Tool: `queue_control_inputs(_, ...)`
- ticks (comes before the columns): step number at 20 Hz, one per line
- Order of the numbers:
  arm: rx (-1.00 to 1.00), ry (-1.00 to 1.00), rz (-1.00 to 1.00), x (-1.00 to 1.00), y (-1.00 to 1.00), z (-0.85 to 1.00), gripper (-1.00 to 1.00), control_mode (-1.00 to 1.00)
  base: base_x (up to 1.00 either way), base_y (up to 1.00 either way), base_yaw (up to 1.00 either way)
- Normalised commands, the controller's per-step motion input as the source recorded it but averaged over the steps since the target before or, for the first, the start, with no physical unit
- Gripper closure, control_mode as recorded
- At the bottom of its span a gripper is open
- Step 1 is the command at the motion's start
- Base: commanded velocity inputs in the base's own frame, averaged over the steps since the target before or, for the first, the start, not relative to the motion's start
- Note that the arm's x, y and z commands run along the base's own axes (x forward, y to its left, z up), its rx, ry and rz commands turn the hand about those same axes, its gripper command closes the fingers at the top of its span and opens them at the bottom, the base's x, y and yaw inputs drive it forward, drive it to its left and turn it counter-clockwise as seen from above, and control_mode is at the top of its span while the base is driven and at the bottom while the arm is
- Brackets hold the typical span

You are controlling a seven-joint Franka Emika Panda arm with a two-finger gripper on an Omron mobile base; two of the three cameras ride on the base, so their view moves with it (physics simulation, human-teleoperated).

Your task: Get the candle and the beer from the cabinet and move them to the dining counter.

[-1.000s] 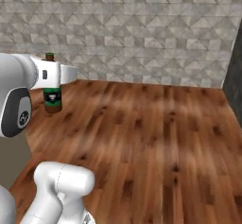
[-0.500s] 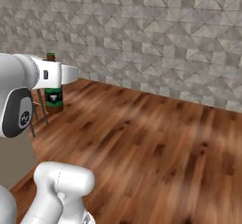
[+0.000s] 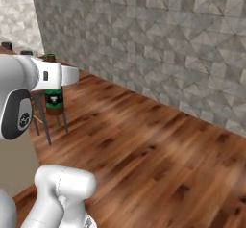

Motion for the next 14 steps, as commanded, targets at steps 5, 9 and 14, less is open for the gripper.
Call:
queue_control_inputs(5,0.0,0.0,0.0,0.0,0.0,0.0,1.0,1.0,1.0,-0.71,0.46)
queue_control_inputs(9,0.0,0.0,0.0,0.0,0.0,0.0,1.0,1.0,1.0,-0.74,0.45)
queue_control_inputs(14,0.0,0.0,0.0,0.0,0.0,0.0,1.0,1.0,1.0,-0.78,0.44)
